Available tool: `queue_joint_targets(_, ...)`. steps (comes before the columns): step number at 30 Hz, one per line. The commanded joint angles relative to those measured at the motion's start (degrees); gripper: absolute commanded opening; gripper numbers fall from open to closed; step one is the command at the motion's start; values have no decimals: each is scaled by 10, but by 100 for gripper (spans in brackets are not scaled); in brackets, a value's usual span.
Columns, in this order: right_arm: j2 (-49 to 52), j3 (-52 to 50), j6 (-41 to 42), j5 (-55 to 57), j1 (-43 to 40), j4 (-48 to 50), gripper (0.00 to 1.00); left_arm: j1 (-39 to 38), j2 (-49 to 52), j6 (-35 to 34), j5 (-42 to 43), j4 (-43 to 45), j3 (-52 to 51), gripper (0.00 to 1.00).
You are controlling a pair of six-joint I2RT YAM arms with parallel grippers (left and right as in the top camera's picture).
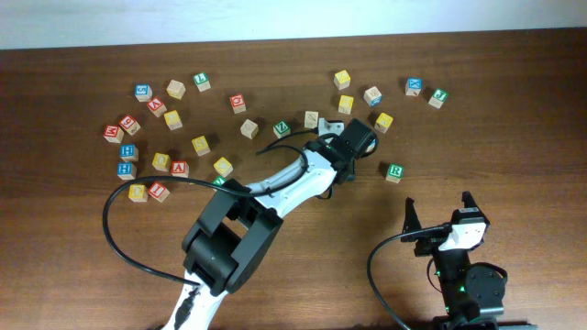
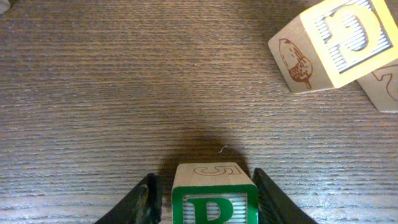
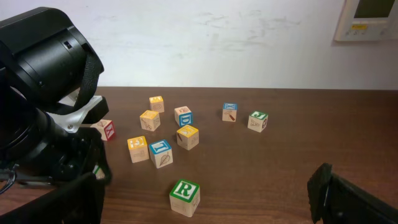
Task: Spell out RSS
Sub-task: 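Close the left gripper on the green R block and lift it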
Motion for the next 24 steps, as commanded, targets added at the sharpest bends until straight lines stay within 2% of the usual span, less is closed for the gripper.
queue_joint_targets(1,-4,-3,2,5,-4,-3,98,3,-21,6,0,3,5,52)
queue_joint_targets(2,-4,-3,2,5,-4,-3,98,3,-21,6,0,3,5,56)
queue_joint_targets(3,-4,-3,2,5,-4,-3,98,3,-21,6,-5,4,6,56)
queue_joint_targets(6,-4,-3,2,5,-4,-3,98,3,-21,9,-25,4,6,49)
queue_joint_targets(12,-4,-3,2,5,-4,-3,98,3,-21,10,-25,3,11,46)
queue_joint_targets(14,-4,-3,2,5,-4,-3,98,3,-22,10,-26,3,16,40)
queue_joint_targets(19,-4,-3,2,5,-4,-3,98,2,-22,27,-23,-7,26,36)
queue_joint_targets(24,-4,-3,2,5,-4,-3,98,2,-22,27,-23,-23,26,36)
